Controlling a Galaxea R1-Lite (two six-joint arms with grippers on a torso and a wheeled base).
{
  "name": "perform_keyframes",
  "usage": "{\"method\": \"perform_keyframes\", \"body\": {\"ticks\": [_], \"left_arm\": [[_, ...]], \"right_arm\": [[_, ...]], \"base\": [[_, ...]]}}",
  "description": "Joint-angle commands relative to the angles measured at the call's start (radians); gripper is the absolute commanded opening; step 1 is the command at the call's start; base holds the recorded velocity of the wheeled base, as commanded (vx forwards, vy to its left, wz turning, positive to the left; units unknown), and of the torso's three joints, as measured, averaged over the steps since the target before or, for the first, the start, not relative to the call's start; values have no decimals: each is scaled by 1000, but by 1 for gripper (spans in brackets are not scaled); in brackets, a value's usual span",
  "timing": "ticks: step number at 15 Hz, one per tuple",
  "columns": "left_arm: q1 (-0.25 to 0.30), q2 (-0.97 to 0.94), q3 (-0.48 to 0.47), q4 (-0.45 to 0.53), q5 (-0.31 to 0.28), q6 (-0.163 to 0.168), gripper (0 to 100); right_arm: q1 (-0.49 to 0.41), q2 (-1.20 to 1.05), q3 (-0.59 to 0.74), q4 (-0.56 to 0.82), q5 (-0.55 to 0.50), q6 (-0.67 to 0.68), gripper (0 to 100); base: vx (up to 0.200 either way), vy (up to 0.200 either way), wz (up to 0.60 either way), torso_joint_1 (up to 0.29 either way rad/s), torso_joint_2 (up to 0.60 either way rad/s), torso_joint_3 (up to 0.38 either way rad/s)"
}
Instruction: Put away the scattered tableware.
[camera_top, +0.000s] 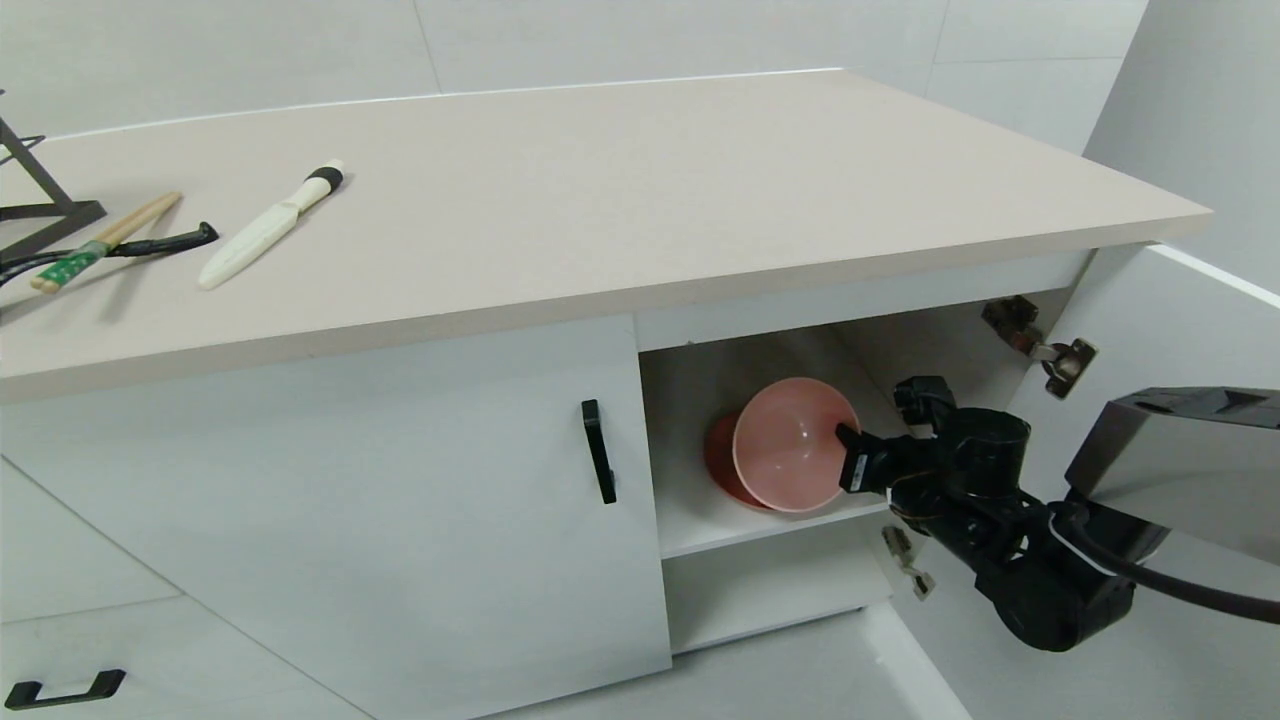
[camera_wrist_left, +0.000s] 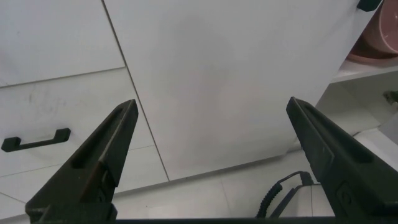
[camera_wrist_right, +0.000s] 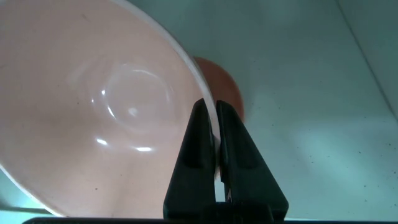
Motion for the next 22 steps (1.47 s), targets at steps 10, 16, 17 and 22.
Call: {"method": "perform_keyframes", "body": {"ticks": [10, 16, 17, 22], "left_arm": [[0, 1, -2, 0, 0, -16, 100], [0, 1, 0, 0, 0, -19, 100], [0, 1, -2, 0, 0, -22, 100], [0, 1, -2, -2, 0, -23, 100]], "right_arm": [[-3, 26, -5, -6, -17, -26, 0], [-3, 32, -3, -19, -16, -38, 100], [-1, 34, -3, -19, -16, -38, 100], [8, 5, -8, -88, -8, -115, 100]], "base": [[0, 0, 0, 0, 0, 0], [0, 0, 0, 0, 0, 0], [0, 0, 0, 0, 0, 0], [0, 0, 0, 0, 0, 0]]}}
